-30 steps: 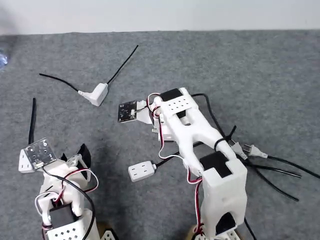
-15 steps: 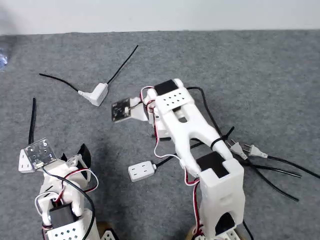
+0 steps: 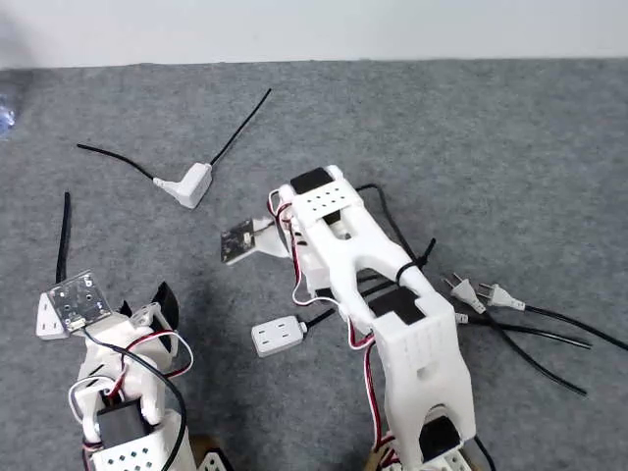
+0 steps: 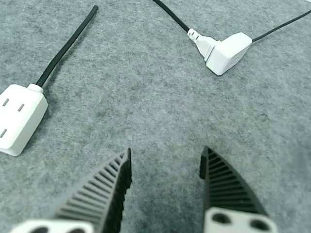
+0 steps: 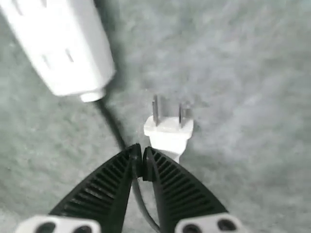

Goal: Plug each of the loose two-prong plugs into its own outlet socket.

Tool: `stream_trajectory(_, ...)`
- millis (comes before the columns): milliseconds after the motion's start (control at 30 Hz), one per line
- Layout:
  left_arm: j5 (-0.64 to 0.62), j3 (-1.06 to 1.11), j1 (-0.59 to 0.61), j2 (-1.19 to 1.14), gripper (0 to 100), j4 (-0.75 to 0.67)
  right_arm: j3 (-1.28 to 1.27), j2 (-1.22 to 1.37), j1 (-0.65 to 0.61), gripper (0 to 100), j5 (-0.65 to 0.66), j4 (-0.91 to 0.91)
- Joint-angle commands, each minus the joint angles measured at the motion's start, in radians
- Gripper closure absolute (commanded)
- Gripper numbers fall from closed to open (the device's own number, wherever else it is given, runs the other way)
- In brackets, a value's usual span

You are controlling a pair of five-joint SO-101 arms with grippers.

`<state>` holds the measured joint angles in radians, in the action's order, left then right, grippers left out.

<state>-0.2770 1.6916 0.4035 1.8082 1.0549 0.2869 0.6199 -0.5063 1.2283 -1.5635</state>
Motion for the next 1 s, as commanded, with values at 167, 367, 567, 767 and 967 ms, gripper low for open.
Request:
stream_trajectory(167,0.009,-0.010,0.005,0.012,78,0.003,0.043,-0.119,-0.068,95.7,-0.071,-0.068)
stream_trajectory(367,0.011,-0.010,0.005,0.012,78,0.003,0.046,-0.128,-0.067,87.2,-0.071,-0.082)
stream_trajectory(567,0.011,-0.010,0.005,0.012,78,0.003,0.046,-0.127,-0.038,87.5,-0.074,-0.036)
stream_trajectory(767,0.011,-0.010,0.005,0.012,78,0.003,0.046,-0.127,-0.025,86.8,-0.074,-0.030)
stream_trajectory(967,0.011,-0.010,0.005,0.012,78,0.003,0.048,-0.162,0.030,86.9,-0.169,0.031)
